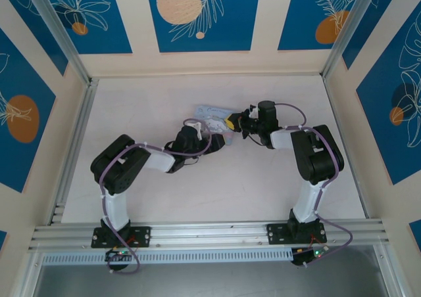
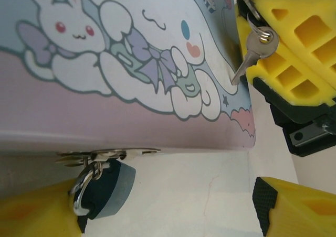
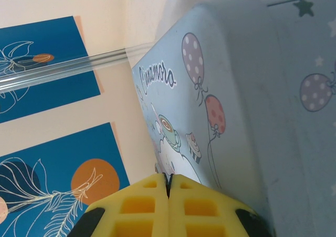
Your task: Unlock the padlock with the key
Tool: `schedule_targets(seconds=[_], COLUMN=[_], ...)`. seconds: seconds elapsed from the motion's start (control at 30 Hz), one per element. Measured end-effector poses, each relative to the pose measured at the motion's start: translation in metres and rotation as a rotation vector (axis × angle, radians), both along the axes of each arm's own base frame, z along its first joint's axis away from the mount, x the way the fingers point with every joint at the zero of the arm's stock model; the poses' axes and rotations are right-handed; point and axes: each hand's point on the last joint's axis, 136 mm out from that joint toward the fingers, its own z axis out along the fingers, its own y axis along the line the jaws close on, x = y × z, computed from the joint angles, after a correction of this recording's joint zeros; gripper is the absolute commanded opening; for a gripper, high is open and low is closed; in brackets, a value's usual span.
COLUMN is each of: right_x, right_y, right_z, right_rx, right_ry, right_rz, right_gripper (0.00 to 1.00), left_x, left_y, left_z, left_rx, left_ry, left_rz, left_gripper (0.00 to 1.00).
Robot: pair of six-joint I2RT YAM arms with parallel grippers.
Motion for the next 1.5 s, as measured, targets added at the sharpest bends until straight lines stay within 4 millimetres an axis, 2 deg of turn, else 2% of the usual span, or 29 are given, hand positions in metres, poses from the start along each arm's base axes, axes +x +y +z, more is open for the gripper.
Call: schedule_targets(seconds=[0.27, 0.6, 0.83, 1.07, 1.13, 1.5], right_x=[0.001, 0.001, 0.001, 0.002, 0.002, 0.003], right_y=[-0.002, -0.002, -0.004, -0.006, -0.007, -0.009], right_z=[0.0, 0.0, 0.0, 0.0, 0.0, 0.0], right_rx=[0.001, 0.002, 0.005, 0.008, 0.008, 0.008], right_ry=[0.0, 0.0, 0.0, -0.003, -0.003, -0.003], right_rz=[-0.004, -0.004, -0.007, -0.01, -0.011, -0.015], right_gripper=[0.0, 0.0, 0.0, 0.0, 0.0, 0.0], left_x=[0.005, 0.007, 0.006, 0.006, 0.007, 0.011], left_y=[0.003, 0.016, 0.018, 0.017, 0.016, 0.009], left_z=[-0.004, -0.02, -0.025, -0.028, -0.028, -0.03], left_rx=[0.009, 0.062, 0.086, 0.111, 0.112, 0.112], left_ry=[0.016, 0.065, 0.07, 0.065, 0.067, 0.062], left_rz=[0.092, 0.213, 0.228, 0.221, 0.22, 0.212], left_gripper=[0.68, 0.52, 0.39, 0.34, 0.3, 0.31])
